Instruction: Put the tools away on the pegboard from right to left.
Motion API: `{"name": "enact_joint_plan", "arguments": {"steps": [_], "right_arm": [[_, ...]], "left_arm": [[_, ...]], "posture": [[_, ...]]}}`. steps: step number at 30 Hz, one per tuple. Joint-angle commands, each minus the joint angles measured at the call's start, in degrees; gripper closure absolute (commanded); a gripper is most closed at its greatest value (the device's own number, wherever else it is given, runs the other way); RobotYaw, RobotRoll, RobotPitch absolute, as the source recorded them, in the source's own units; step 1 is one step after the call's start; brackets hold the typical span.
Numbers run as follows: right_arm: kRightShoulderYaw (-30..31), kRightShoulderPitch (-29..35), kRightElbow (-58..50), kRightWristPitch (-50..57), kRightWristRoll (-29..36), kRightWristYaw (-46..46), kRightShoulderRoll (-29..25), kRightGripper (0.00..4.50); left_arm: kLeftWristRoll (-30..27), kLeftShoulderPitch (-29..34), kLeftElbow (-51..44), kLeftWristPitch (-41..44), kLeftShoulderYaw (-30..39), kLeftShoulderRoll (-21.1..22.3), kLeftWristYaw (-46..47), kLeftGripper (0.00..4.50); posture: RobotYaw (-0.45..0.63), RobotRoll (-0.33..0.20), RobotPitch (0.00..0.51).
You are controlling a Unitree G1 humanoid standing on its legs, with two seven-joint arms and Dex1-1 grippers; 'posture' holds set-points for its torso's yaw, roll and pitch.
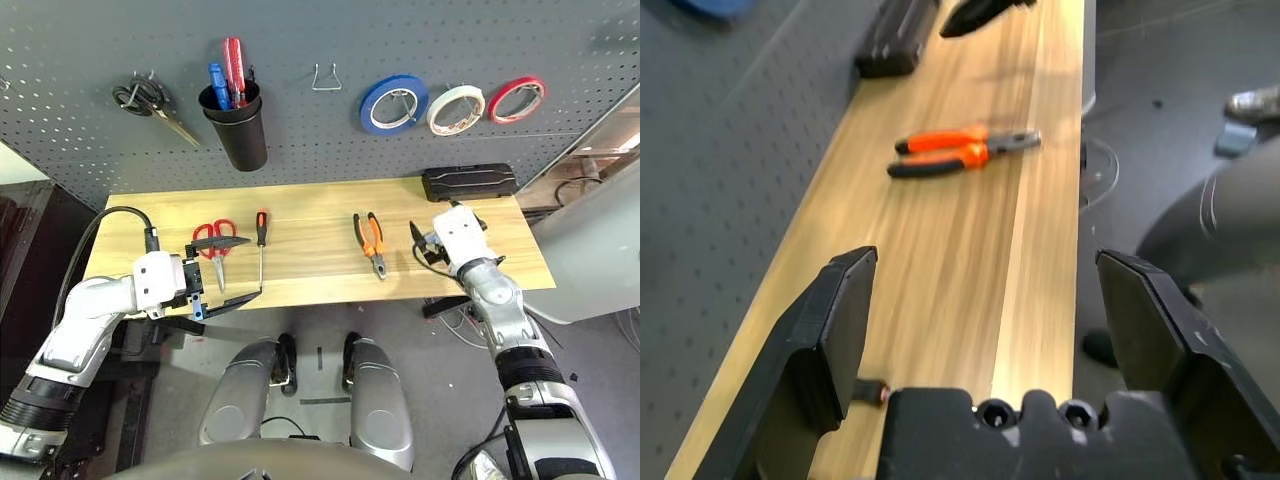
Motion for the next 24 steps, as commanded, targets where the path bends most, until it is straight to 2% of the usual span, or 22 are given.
{"name": "enact_joint_plan", "arguments": {"steps": [1,5,14,20,24], "right_arm": [[-0.9,-1.2,-5.4,14.2,2.6,0.8,1.4,0.02],[-0.7,-5.6,-7.5,28.4,3.9,0.1,3.9,0.02],[-2.2,-14.2,-8.9,51.8,5.0,-4.4,9.3,0.02],[-2.0,-18.5,-6.0,59.2,5.4,-5.4,11.7,0.02],[-0.5,-20.9,-1.2,60.4,4.8,-4.7,12.3,0.02]], "left_arm": [[2.2,-0.6,1.0,1.6,-1.7,0.7,0.0,0.0],[3.1,-2.1,1.4,4.7,-2.8,0.3,0.1,0.0],[4.2,-3.6,1.1,7.7,-3.8,0.3,0.8,0.0],[4.9,-3.8,0.6,8.7,-4.2,0.0,1.5,0.0],[5.0,-3.9,0.2,9.2,-4.5,-0.3,2.1,0.0]], "posture": [[0.1,0.0,0.274],[0.1,0.0,0.281],[0.11,0.0,0.299],[0.12,0.0,0.306],[0.13,0.0,0.31]]}}
